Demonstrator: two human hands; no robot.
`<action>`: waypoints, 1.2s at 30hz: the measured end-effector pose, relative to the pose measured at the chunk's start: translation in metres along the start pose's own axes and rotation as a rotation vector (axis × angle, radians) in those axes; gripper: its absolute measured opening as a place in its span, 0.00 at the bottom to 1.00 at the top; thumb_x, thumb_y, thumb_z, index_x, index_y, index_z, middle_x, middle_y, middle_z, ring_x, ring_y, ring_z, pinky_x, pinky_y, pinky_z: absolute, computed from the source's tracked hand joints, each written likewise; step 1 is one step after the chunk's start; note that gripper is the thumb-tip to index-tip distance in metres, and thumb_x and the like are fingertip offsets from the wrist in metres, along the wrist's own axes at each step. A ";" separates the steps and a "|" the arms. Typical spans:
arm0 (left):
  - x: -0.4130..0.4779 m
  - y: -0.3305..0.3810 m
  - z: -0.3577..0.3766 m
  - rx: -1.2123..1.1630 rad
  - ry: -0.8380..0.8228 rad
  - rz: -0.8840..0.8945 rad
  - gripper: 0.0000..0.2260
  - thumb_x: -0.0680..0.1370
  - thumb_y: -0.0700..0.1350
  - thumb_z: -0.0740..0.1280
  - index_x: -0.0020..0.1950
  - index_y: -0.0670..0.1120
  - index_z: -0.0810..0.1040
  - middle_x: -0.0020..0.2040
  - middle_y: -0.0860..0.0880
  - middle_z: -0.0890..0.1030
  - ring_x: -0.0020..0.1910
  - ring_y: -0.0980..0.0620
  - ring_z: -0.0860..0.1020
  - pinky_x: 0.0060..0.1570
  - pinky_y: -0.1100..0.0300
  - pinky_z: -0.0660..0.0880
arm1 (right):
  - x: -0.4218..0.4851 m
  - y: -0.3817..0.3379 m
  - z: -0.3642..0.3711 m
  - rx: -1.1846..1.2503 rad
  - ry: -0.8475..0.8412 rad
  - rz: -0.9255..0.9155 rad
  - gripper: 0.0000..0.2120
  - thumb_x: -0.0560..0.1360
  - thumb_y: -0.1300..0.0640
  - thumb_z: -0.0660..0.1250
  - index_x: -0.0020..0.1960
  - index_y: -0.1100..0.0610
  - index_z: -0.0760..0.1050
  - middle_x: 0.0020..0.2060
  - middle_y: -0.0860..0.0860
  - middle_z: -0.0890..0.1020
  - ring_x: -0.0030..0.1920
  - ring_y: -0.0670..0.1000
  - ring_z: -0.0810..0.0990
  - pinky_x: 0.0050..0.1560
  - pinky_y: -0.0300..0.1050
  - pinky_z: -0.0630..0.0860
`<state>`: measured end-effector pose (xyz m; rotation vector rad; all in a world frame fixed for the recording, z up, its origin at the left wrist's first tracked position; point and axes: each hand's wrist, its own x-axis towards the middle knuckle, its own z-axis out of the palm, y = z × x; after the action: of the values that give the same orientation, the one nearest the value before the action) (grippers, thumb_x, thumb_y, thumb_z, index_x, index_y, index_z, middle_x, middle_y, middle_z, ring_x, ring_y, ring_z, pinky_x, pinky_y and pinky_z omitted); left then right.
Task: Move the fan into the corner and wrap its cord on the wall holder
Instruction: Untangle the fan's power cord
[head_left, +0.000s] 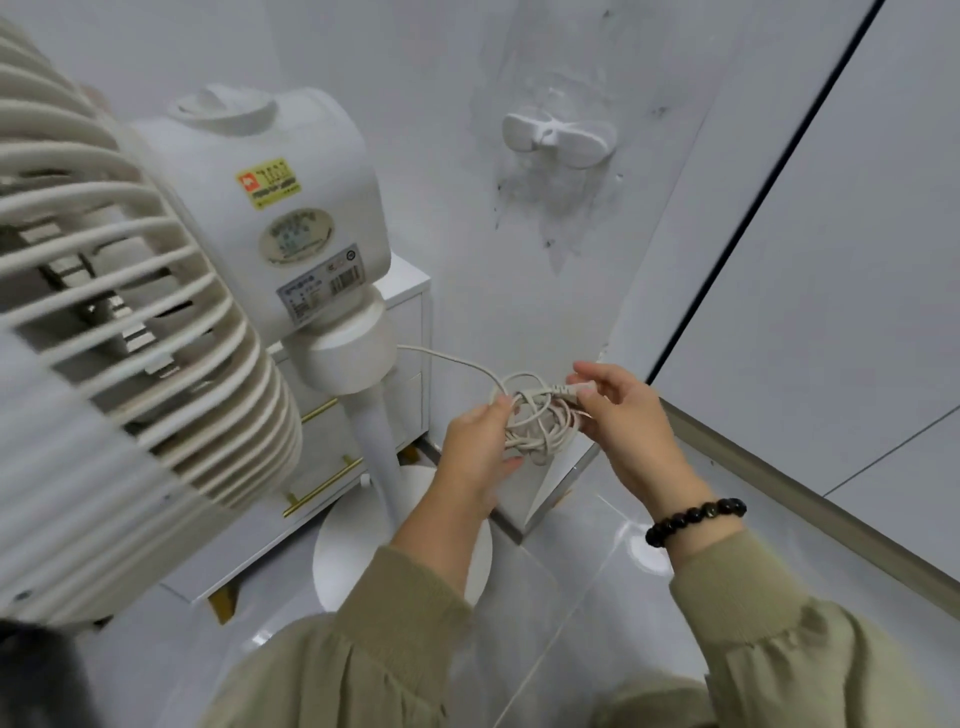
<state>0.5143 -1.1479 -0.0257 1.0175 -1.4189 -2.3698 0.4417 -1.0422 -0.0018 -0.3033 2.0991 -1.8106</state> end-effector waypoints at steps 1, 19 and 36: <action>-0.005 0.001 -0.002 -0.001 -0.001 0.011 0.11 0.81 0.48 0.59 0.45 0.46 0.77 0.47 0.44 0.81 0.46 0.47 0.80 0.45 0.55 0.78 | -0.007 -0.004 -0.002 -0.011 -0.065 -0.012 0.14 0.77 0.69 0.59 0.59 0.58 0.73 0.54 0.54 0.76 0.47 0.53 0.79 0.53 0.45 0.78; -0.014 -0.001 0.004 0.175 0.119 0.251 0.11 0.78 0.44 0.65 0.36 0.47 0.76 0.29 0.51 0.75 0.32 0.51 0.75 0.34 0.58 0.73 | -0.021 -0.005 -0.008 -0.351 0.018 -0.109 0.20 0.74 0.48 0.67 0.63 0.53 0.73 0.58 0.46 0.76 0.60 0.47 0.73 0.56 0.39 0.67; -0.007 0.009 0.002 0.251 0.198 0.318 0.06 0.73 0.46 0.71 0.42 0.44 0.82 0.38 0.43 0.83 0.41 0.42 0.83 0.45 0.46 0.81 | -0.009 -0.004 0.006 -0.610 0.100 -0.138 0.18 0.67 0.47 0.69 0.53 0.52 0.70 0.38 0.47 0.76 0.36 0.47 0.74 0.37 0.41 0.71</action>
<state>0.5166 -1.1480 -0.0141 0.9667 -1.6852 -1.8512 0.4526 -1.0451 0.0024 -0.5259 2.7243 -1.2218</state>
